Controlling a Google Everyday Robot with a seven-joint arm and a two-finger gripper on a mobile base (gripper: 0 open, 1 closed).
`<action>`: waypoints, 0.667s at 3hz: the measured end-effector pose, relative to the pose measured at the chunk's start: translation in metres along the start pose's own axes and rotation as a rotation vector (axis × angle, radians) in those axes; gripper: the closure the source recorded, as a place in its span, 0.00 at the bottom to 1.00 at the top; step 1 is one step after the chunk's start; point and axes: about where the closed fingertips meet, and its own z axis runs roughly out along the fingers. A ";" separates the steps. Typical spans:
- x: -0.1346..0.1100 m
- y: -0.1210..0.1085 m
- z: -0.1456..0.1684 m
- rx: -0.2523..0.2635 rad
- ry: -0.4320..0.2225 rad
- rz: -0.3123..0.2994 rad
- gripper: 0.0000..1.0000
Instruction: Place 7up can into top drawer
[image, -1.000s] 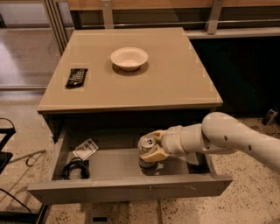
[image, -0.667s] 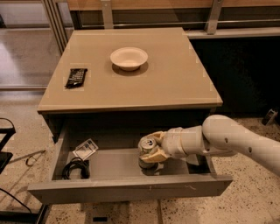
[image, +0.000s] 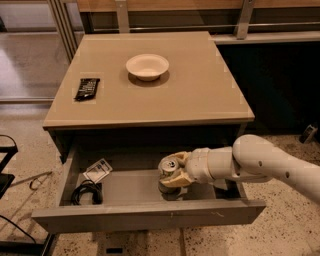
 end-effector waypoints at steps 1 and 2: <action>0.000 0.000 0.000 0.000 0.000 0.000 0.63; 0.000 0.000 0.000 0.000 0.000 0.000 0.40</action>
Offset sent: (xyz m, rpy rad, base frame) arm 0.0000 0.0000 0.0000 0.0000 0.0000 0.0000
